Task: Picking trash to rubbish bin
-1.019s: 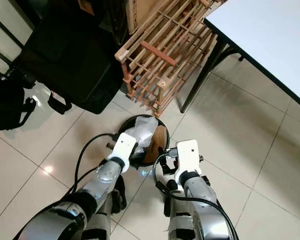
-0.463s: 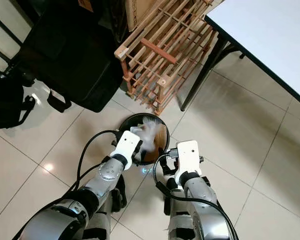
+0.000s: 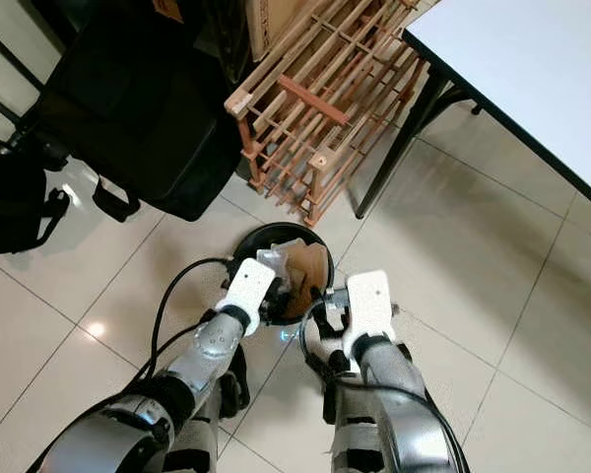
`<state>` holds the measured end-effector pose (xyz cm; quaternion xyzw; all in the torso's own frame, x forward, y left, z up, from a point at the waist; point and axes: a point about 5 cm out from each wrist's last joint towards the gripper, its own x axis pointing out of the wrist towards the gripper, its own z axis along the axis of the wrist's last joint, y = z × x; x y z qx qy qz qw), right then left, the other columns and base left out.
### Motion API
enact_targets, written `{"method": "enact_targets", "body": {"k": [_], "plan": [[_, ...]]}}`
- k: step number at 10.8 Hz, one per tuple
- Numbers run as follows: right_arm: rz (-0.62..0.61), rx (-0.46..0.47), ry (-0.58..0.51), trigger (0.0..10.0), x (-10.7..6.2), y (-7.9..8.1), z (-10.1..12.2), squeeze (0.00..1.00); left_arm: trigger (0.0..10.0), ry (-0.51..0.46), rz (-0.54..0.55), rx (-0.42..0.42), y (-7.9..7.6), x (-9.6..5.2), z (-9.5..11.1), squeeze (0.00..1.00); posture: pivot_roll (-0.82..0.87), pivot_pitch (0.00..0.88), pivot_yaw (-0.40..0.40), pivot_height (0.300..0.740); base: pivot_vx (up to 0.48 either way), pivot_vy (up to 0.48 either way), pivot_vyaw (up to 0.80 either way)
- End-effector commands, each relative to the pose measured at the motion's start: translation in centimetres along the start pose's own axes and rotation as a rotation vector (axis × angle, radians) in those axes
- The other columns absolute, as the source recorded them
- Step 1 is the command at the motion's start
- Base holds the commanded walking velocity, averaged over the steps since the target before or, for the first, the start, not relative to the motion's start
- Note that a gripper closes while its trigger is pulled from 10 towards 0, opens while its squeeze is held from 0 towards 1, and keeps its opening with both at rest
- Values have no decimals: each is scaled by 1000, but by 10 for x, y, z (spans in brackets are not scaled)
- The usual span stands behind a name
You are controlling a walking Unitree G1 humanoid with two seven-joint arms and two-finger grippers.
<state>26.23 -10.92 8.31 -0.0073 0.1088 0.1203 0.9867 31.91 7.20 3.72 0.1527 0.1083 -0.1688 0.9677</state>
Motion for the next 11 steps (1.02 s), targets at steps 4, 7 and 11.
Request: {"method": "enact_targets", "body": {"k": [4, 7, 11], "plan": [[-43, 0, -46, 10000, 24, -10, 9, 0, 10000, -72, 124, -77, 19, -8, -2, 0, -68, 323, 43, 740, 0, 0, 0], [-84, -10, -134, 10000, 45, -23, 31, 0, 10000, -225, 235, -82, 48, -4, 30, 0, -59, 205, 59, 740, 0, 0, 0], [-105, -7, -252, 10000, 65, -32, 62, 0, 10000, -361, 348, -77, 77, -10, 58, 0, -48, 74, 57, 740, 0, 0, 0]]}}
